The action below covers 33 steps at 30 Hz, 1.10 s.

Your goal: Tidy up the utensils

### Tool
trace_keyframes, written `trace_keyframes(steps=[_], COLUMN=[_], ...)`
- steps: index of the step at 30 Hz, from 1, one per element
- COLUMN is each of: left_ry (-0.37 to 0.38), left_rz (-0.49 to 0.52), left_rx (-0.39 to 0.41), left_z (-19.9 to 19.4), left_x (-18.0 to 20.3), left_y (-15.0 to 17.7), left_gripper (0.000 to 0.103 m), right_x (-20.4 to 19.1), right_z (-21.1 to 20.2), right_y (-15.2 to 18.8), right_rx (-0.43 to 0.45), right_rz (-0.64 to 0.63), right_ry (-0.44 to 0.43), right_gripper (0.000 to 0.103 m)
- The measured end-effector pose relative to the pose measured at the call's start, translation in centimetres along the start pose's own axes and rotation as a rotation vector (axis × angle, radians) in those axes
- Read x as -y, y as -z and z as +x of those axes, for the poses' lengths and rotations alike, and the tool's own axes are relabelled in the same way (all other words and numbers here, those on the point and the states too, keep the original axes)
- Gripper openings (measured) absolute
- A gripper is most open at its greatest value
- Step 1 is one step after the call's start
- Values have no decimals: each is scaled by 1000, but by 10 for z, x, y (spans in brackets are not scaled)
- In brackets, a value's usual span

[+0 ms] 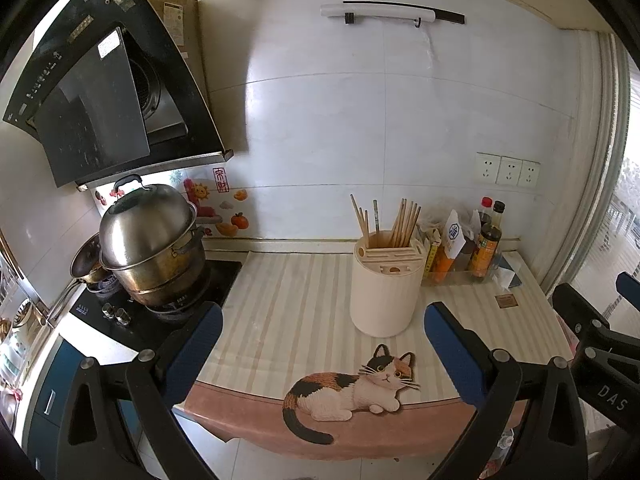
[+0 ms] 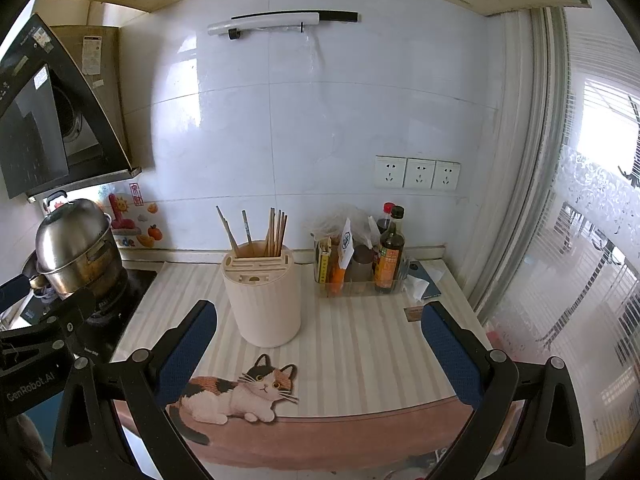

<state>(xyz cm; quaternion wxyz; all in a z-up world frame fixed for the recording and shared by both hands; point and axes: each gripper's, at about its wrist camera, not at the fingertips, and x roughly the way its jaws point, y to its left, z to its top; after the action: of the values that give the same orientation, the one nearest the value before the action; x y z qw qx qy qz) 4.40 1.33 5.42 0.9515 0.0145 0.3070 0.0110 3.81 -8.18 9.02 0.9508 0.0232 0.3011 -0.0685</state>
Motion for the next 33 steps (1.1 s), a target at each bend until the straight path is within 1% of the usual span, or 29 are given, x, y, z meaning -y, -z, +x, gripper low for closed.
trace_keyframes(steps=[33], left_ry=[0], left_rz=[-4], left_rx=[-8], left_z=[11], left_x=[0], left_y=[-1], left_gripper=[103], right_x=[-2], right_z=[8], right_y=[-5], right_rx=[5], right_rz=[-10], right_ry=[3], right_gripper=[103])
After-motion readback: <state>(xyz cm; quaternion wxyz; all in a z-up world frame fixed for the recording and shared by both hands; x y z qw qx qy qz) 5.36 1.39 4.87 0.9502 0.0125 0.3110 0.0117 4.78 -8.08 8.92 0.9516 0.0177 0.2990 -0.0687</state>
